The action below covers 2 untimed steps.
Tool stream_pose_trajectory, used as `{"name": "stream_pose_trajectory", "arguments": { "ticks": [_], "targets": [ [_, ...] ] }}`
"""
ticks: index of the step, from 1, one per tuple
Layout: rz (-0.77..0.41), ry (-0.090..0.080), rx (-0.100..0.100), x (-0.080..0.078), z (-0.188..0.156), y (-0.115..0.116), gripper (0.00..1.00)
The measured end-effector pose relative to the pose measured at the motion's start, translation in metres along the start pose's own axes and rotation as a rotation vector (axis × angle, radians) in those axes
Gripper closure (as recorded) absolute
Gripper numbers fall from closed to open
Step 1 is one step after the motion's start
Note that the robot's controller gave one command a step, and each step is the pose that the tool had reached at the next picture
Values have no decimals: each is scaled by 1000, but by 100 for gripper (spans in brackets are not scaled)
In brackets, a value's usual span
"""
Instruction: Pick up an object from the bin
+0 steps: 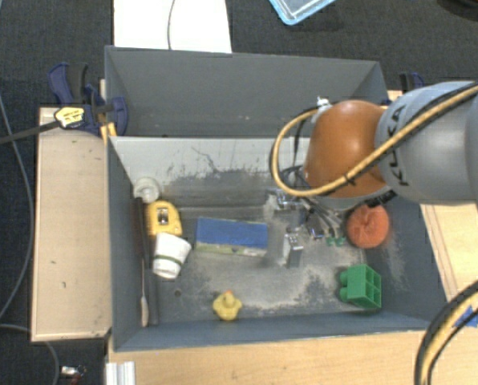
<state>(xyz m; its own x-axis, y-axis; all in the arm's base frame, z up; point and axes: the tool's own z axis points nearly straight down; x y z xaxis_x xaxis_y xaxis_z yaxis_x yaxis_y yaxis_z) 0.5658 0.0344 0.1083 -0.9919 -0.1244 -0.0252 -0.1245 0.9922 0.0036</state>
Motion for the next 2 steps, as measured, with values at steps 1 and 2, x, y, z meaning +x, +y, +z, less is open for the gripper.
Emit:
{"name": "stream_pose_trajectory", "arguments": {
  "ticks": [1, 2],
  "targets": [
    [-205, -4, 3, -4, 23, 17, 0],
    [-154, 0, -2, -33, 39, 38, 0]
  ]
}}
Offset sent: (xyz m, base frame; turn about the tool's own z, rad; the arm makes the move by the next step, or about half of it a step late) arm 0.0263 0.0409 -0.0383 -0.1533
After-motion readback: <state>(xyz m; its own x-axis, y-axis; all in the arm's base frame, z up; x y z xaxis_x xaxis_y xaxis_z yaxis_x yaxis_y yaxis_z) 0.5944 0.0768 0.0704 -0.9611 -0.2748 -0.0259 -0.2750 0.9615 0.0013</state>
